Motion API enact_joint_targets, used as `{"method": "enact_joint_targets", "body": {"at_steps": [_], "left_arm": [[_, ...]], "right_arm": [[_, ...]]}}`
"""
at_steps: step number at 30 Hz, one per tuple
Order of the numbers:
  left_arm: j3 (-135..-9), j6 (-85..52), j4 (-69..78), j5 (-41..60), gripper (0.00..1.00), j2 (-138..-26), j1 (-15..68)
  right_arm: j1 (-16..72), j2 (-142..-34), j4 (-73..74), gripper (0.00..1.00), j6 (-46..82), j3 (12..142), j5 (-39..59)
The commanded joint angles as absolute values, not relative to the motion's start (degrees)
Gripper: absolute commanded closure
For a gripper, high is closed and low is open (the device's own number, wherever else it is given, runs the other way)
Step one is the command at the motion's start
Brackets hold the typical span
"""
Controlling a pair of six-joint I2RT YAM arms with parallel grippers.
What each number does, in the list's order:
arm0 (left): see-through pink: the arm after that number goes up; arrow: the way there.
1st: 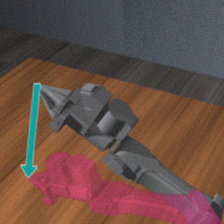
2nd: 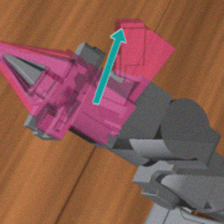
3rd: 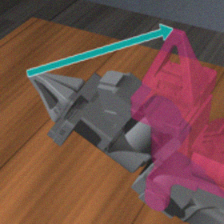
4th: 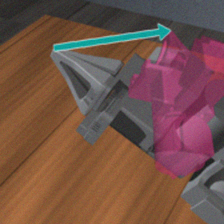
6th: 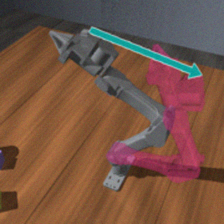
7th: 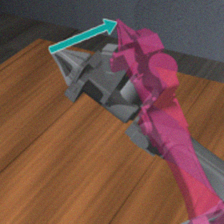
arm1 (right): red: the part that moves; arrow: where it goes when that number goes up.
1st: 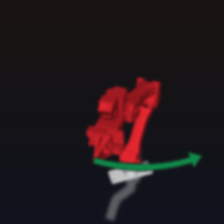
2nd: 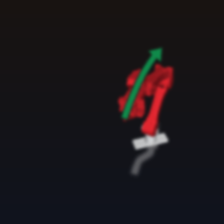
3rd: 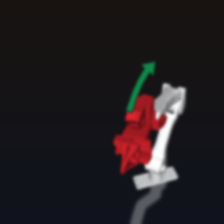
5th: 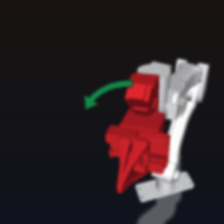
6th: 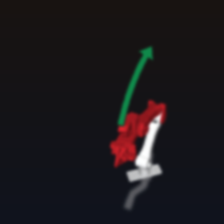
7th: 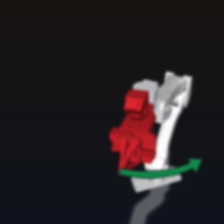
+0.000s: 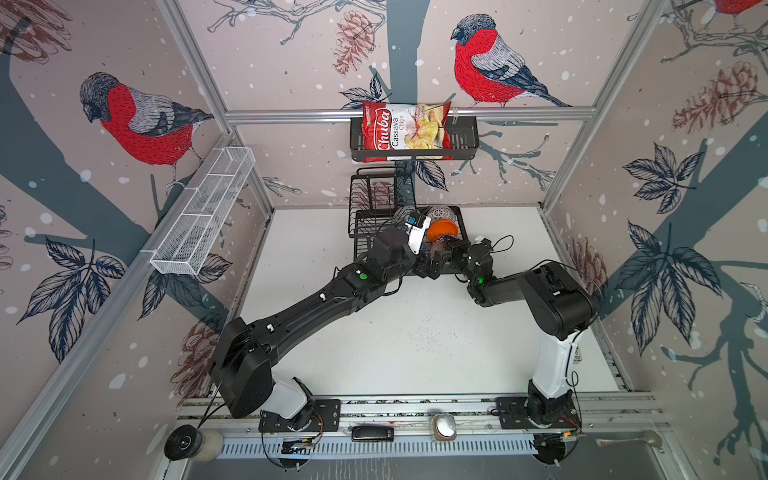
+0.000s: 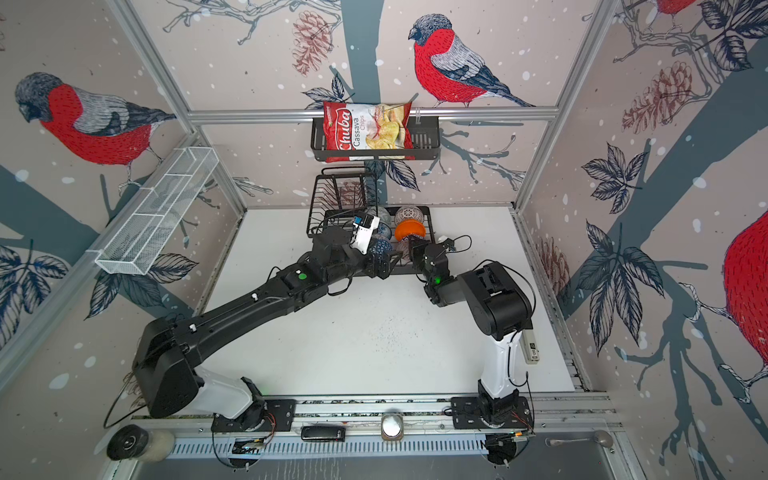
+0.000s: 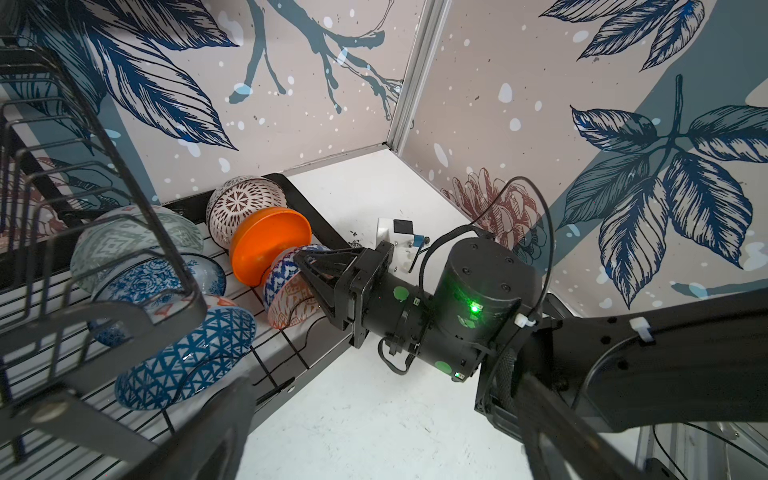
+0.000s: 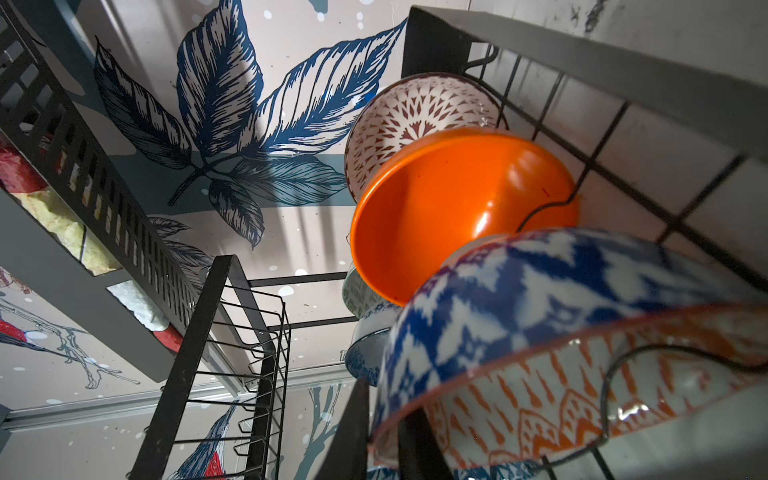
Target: Load the bowls into the dish rack
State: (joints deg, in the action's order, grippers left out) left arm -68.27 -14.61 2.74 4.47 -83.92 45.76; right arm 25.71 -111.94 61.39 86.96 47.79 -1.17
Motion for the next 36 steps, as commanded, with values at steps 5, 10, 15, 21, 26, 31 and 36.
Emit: {"method": "enact_joint_targets", "body": {"at_steps": [5,10,15,21,26,31,36], "left_arm": [[-68.67,-14.33,3.71,4.74,0.02,-83.32,45.88],[-68.56,-14.33,3.74,4.57,0.02,-83.32,45.90],[-68.60,-14.55,3.87,5.01,0.02,-83.58,45.87],[-68.39,-14.77,4.14,5.13,0.02,-83.67,45.80],[-68.38,-14.82,4.16,5.12,0.02,-83.77,45.83],[-68.38,-14.88,4.15,5.18,0.02,-83.94,45.87],[-68.38,-15.07,4.15,5.36,0.02,-83.89,45.87]], "right_arm": [[25.40,-110.80,59.29,0.80,86.13,49.15,-0.34],[25.29,-110.28,58.77,0.79,85.75,49.31,-0.26],[25.22,-108.99,57.36,0.75,84.73,49.22,-0.29],[24.86,-108.02,56.95,0.72,84.39,48.87,0.00],[24.76,-107.45,56.21,0.67,83.94,49.10,0.43],[24.70,-107.06,55.97,0.63,83.78,49.12,0.79],[24.52,-106.97,54.93,0.60,83.48,49.61,1.40]]}}
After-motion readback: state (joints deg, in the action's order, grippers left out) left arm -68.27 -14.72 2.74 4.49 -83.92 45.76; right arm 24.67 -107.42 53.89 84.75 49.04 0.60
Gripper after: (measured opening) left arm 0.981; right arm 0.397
